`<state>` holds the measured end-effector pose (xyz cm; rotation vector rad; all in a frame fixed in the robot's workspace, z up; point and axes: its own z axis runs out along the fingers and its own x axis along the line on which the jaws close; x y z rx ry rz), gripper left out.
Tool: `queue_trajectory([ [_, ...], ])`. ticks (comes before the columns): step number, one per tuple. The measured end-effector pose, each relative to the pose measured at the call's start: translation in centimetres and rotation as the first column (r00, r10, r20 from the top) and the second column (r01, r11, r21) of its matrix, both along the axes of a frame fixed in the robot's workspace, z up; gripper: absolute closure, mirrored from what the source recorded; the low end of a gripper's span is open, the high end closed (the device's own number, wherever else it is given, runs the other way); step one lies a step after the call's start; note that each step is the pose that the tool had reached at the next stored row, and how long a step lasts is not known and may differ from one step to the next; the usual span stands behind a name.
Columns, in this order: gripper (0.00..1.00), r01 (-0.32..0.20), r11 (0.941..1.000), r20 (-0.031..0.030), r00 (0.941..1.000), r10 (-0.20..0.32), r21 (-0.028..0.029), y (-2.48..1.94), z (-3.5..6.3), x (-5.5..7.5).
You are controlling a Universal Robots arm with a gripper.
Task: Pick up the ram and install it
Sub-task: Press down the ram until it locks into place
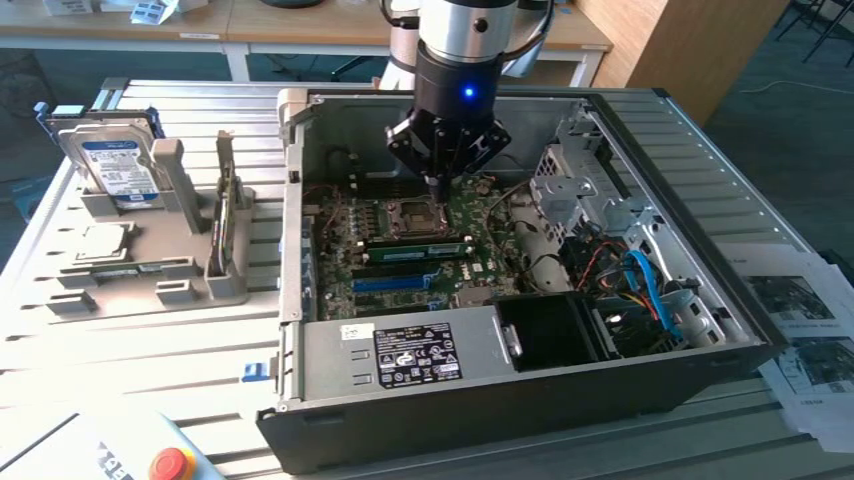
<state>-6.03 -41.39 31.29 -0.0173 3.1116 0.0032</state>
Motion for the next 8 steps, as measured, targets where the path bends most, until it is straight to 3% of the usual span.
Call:
queue_trajectory([
  [3,0.90,0.000,1.0000,-0.0086,1.0000,0.000,0.0026,-0.01,0.01,-0.01],
  [8,0.90,0.000,1.0000,-0.0089,1.0000,0.000,0.0028,-0.01,0.00,-0.01],
])
